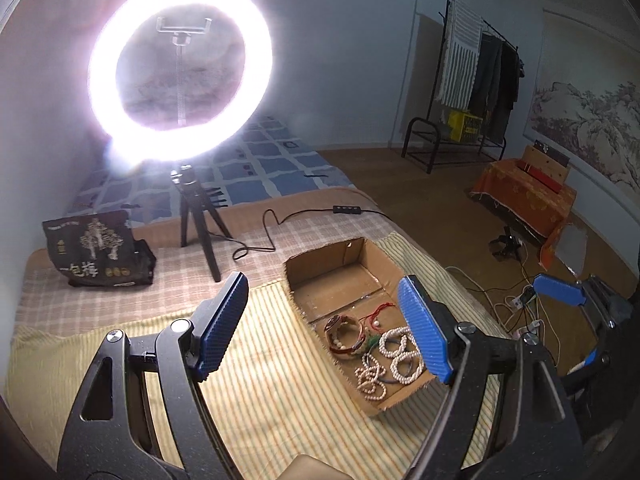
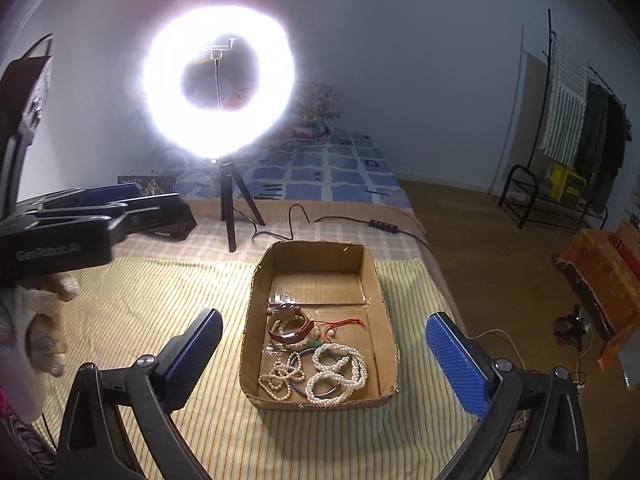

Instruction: Organize jewelry

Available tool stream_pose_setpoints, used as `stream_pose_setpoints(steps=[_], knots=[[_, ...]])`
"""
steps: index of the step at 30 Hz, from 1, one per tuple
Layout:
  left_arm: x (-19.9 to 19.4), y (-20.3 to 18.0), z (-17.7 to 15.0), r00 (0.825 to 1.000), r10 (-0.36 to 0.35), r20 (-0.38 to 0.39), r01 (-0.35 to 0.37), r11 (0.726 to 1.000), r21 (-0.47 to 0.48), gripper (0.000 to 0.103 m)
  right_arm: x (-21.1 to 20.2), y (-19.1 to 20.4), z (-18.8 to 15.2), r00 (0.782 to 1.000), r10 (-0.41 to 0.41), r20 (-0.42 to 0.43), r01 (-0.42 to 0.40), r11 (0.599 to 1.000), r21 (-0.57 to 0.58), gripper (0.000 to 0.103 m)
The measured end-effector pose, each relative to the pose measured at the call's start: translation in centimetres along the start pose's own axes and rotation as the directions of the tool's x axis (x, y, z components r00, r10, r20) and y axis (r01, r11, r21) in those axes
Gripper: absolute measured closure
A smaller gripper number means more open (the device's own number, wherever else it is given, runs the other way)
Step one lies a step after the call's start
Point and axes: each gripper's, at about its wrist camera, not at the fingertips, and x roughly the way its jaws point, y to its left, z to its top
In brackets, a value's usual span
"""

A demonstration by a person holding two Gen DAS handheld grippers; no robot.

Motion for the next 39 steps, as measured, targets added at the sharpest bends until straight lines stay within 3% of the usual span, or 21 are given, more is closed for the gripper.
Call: stream_pose_setpoints(steps=[3,8,17,28,32,34,39], knots=[[-1.8,0.7,-0.6,1.0,0.01,0.008,-0.01,1.0,-0.007,0.023,-0.9,0.4,-0.1,1.0,-0.013,0.011,0.013,1.0,0.004,0.0],[-4.9,1.7,-2.0,0.999,0.018,0.038,-0.017,1.0,-0.023,0.008,-2.5,1.4,-0.4,0.999,-0.032,0.039,0.032,0.999,0.006,0.0],[-8.5,2.3,-4.4,0.996,0.058,0.066,-0.059,0.998,0.009,0.006,-3.6,2.8,-1.7,0.997,-0.043,0.066,0.041,0.999,0.024,0.0],[-9.7,2.4,-6.9,0.995,0.074,0.063,-0.077,0.996,0.049,0.005,-4.3,4.5,-2.3,0.993,-0.055,0.103,0.055,0.998,0.0,0.0],[-10.0,2.1,-7.8,0.994,0.093,0.052,-0.097,0.992,0.085,0.005,-4.2,4.7,-2.4,0.995,-0.033,0.096,0.031,0.999,0.023,0.0],[-10.2,1.9,-8.0,0.993,0.105,0.053,-0.109,0.989,0.097,0.0,-4.1,4.7,-2.4,0.995,-0.024,0.092,0.021,0.999,0.037,0.0],[-10.7,1.4,-8.7,0.987,0.143,0.071,-0.152,0.978,0.141,0.0,-4.0,5.4,-2.3,0.993,-0.045,0.11,0.042,0.999,0.025,0.0]])
